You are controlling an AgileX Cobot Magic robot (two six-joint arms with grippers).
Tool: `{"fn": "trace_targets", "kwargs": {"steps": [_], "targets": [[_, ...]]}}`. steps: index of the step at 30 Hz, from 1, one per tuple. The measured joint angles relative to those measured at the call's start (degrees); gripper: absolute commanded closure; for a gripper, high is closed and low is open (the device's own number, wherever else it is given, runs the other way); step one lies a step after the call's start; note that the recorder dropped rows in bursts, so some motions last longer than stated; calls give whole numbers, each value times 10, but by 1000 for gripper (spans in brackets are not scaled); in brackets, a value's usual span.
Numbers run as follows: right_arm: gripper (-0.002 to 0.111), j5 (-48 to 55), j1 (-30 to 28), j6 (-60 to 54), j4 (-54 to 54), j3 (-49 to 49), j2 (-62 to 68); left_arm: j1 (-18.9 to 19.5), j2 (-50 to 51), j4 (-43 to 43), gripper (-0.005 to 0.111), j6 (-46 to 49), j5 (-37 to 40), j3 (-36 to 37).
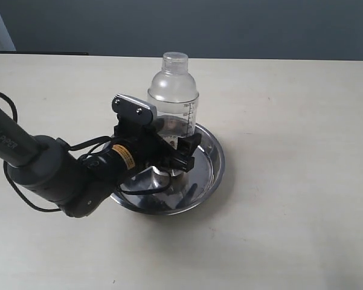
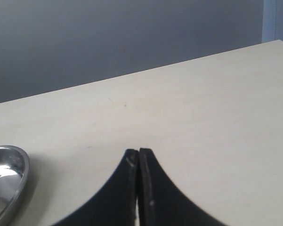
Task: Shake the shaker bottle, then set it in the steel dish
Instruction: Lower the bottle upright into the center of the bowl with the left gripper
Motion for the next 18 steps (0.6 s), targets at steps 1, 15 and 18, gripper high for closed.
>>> {"fn": "trace_targets", "kwargs": {"steps": [1,15,18], "targets": [[109,0,0,0,0,0,0,0,0,2,106,0,0,0],[109,0,0,0,0,0,0,0,0,30,106,2,0,0],[109,0,0,0,0,0,0,0,0,40,106,2,-2,0]]}}
